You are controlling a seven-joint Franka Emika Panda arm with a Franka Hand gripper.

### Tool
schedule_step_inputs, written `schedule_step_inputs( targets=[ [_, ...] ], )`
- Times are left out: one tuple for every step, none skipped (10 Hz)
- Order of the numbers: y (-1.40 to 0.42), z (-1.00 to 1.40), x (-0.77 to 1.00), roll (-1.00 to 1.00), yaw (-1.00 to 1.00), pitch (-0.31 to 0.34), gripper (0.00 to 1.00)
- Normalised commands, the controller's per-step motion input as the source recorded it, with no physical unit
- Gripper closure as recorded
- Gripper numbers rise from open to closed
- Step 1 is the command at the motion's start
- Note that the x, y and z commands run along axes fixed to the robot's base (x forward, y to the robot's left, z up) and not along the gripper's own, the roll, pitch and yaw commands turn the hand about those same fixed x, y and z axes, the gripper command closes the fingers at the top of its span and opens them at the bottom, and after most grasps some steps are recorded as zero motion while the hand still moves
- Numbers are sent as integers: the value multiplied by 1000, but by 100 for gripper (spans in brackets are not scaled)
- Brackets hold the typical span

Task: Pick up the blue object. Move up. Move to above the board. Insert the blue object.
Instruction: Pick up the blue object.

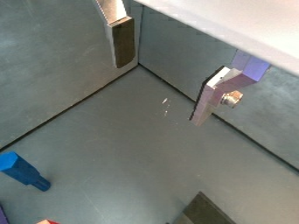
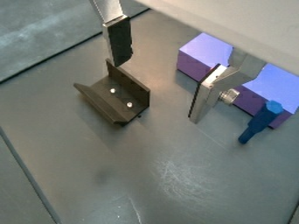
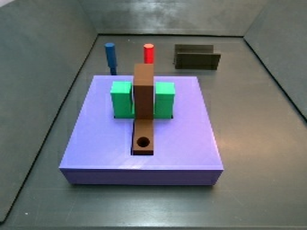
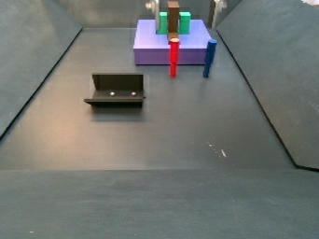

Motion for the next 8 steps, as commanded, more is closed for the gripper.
schedule_step_inputs(
  targets=[
    [29, 0, -14, -16, 0, 0, 0],
    [29, 0, -20, -20, 0, 0, 0],
    [34, -14, -66, -24, 0, 0, 0],
    [60, -17, -123, -39, 0, 0, 0],
    [57, -9, -103, -49, 0, 0, 0],
    [0, 0, 0, -7, 0, 0, 0],
    [0, 0, 97, -23, 0, 0, 0],
    [-409, -66, 0, 0, -17, 0, 0]
  ],
)
